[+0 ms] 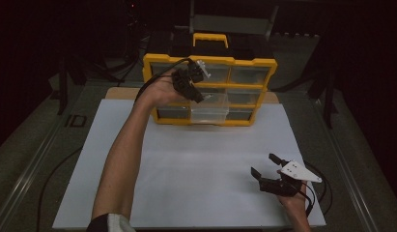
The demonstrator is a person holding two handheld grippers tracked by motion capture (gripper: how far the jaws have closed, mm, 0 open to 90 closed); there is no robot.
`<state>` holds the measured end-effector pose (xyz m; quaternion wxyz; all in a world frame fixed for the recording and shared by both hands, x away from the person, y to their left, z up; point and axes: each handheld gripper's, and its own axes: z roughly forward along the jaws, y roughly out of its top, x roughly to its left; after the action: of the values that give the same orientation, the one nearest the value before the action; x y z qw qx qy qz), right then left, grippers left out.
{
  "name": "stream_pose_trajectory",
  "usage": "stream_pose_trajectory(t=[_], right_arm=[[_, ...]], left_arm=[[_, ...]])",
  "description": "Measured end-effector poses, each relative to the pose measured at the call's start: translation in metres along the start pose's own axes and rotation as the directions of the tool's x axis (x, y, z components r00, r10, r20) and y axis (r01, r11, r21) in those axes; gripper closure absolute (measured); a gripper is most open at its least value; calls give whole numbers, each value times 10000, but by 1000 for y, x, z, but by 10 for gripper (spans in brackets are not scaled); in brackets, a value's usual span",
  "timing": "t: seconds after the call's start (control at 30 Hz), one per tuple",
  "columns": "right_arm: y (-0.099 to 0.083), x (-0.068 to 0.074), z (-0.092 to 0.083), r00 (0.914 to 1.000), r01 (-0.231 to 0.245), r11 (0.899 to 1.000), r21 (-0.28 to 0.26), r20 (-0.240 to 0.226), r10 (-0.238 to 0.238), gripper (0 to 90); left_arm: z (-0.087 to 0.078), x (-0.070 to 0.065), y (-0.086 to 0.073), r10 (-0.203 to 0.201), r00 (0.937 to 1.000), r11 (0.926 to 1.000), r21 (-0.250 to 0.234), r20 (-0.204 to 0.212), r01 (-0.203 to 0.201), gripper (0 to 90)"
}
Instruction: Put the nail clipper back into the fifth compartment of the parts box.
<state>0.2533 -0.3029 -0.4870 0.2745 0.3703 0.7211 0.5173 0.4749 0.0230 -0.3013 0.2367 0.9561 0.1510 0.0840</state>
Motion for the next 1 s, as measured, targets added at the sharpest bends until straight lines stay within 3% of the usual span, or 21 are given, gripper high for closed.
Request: stream_pose_trajectory(t=[0.17,0.2,0.27,0.3,0.33,0.4,0.57,0.67,1.0], right_arm=[[0,0,0,10000,-4,10000,1,-11,4,125],[0,0,0,10000,-2,10000,-1,-14,2,125],[0,0,0,10000,-9,10000,-5,-8,9,125],[0,0,0,10000,-9,10000,-5,-8,9,125],[0,0,0,10000,-14,10000,-3,-3,14,125],[0,0,0,10000,-18,10000,-3,-5,18,125],[0,0,0,10000,11,10000,1,-13,-11,125],[0,0,0,10000,36,10000,1,14,-36,125],[0,-1,0,10000,26,10000,23,35,-27,125]], left_arm=[[4,1,0,-238,9997,9997,-52,47,238,786],[4,2,0,-404,9991,9990,-179,81,406,731],[3,2,0,-532,9986,9979,-380,-51,529,463],[2,3,0,-740,9972,9957,-572,-72,735,463],[0,4,0,-988,9949,9927,-713,-203,971,236],[-1,5,-1,-1135,9931,9914,-697,-304,1112,153],[-1,4,-5,-1230,9912,9912,-553,-483,1203,63],[-1,3,-10,-1352,9894,9887,-717,-525,1313,38],[-7,3,-20,-1347,9897,9873,-916,-480,1299,31]])
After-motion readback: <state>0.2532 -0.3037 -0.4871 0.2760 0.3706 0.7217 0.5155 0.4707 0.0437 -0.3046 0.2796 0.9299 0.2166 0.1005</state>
